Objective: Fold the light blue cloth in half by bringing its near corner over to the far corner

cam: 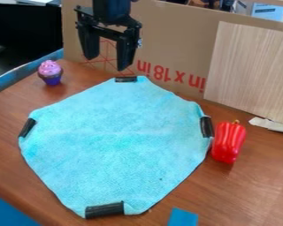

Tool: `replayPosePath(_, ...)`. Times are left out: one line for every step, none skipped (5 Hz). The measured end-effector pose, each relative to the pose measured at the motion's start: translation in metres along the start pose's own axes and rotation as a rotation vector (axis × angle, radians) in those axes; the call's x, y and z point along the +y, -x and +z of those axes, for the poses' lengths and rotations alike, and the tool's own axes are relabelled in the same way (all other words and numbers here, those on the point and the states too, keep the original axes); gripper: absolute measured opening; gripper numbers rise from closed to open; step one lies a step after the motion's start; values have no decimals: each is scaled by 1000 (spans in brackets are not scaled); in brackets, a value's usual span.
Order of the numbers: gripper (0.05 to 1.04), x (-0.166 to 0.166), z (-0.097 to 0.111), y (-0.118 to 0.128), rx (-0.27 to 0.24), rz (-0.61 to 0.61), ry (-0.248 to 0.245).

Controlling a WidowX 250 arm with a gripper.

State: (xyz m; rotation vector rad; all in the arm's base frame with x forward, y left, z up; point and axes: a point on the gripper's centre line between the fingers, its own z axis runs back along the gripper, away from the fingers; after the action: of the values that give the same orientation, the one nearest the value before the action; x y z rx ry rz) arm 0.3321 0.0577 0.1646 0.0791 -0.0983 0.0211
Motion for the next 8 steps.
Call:
replayPosePath(1000, -2, -10, 1, 32, -3, 6)
replayPosePath(1000, -11, -38, 17, 74, -132, -20)
replayPosePath(1000, -14, -42, 30, 52, -204, -77)
replayPosePath(1000, -17, -53, 43, 52, -316, -64)
replayPosePath(1000, -29, -69, 60, 35, -493, -69)
replayPosePath(1000, -49, -81, 77, -19, -655, -82)
replayPosePath(1000, -65, -82, 87, -83, -794, -56)
replayPosePath(1000, -76, -86, 96, -94, -880, -68)
